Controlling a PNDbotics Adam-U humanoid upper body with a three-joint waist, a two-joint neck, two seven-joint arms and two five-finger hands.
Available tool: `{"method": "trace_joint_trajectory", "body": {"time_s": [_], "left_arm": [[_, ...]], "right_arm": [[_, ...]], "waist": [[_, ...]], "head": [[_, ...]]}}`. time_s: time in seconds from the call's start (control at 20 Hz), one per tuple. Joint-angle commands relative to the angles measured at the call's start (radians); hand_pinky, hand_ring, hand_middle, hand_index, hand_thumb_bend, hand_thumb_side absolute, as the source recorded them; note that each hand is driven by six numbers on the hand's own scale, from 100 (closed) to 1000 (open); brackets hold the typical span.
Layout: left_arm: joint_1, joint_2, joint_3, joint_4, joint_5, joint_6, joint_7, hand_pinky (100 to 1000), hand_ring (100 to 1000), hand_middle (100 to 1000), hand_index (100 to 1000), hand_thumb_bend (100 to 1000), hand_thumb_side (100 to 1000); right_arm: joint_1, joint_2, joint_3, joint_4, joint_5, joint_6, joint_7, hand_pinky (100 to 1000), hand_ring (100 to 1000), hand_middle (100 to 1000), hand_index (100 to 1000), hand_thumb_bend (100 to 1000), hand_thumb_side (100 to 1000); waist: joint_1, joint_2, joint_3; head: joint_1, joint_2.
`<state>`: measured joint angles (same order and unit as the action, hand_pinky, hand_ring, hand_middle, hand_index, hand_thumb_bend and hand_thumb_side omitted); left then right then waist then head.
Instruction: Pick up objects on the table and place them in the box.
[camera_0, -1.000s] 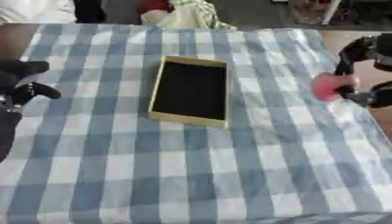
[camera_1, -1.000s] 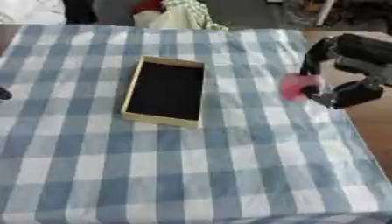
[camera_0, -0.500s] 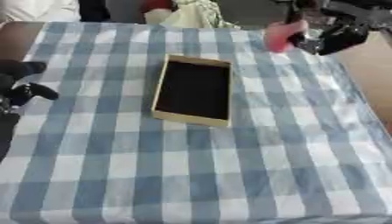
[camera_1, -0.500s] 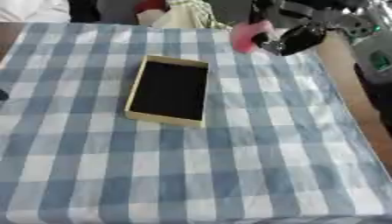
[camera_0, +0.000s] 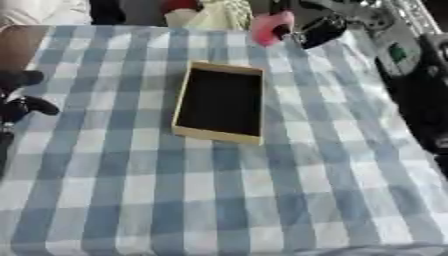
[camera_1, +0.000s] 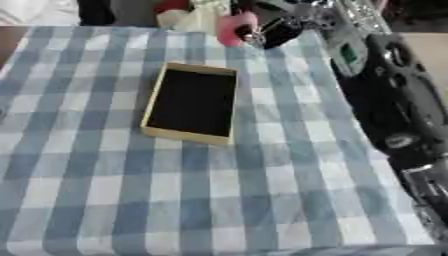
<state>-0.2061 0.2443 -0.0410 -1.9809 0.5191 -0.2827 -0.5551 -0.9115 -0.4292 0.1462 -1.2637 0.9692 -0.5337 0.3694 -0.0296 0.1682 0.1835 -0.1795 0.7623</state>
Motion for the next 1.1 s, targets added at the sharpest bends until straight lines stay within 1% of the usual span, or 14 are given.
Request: {"method": "trace_joint_trajectory", "body": {"time_s": [0.05, 0.35, 0.75, 1.0, 1.1], "left_arm": [[-0.016, 0.004, -0.001, -0.019, 0.013, 0.003, 0.001, 673, 854, 721, 732, 100, 602], [-0.021, -0.002, -0.001, -0.019, 0.018, 0.002, 0.007, 674, 852, 722, 732, 100, 603], [-0.028, -0.009, -0.004, -0.019, 0.02, 0.004, 0.002, 674, 853, 722, 731, 100, 604], [-0.028, -0.012, -0.005, -0.019, 0.019, 0.008, -0.002, 673, 854, 722, 731, 100, 605], [-0.028, -0.013, -0.006, -0.019, 0.017, 0.01, -0.003, 673, 854, 722, 731, 100, 605]], "right_arm": [[-0.031, 0.038, -0.008, 0.044, 0.051, -0.008, -0.018, 814, 507, 431, 522, 100, 100], [-0.011, 0.108, -0.018, 0.127, 0.129, -0.006, -0.04, 798, 505, 429, 518, 100, 100], [-0.009, 0.179, -0.036, 0.226, 0.228, 0.021, -0.109, 785, 498, 424, 514, 100, 100], [-0.011, 0.205, -0.038, 0.257, 0.287, 0.027, -0.133, 794, 517, 432, 519, 100, 100], [-0.008, 0.209, -0.038, 0.272, 0.306, 0.03, -0.136, 797, 540, 454, 541, 100, 100]], "waist": [[0.006, -0.011, 0.003], [0.011, -0.006, 0.013], [0.016, 0.003, 0.022], [0.015, 0.007, 0.026], [0.014, 0.008, 0.025]], "head": [[-0.008, -0.008], [-0.015, -0.013], [-0.022, -0.015], [-0.025, -0.018], [-0.024, -0.018]]}}
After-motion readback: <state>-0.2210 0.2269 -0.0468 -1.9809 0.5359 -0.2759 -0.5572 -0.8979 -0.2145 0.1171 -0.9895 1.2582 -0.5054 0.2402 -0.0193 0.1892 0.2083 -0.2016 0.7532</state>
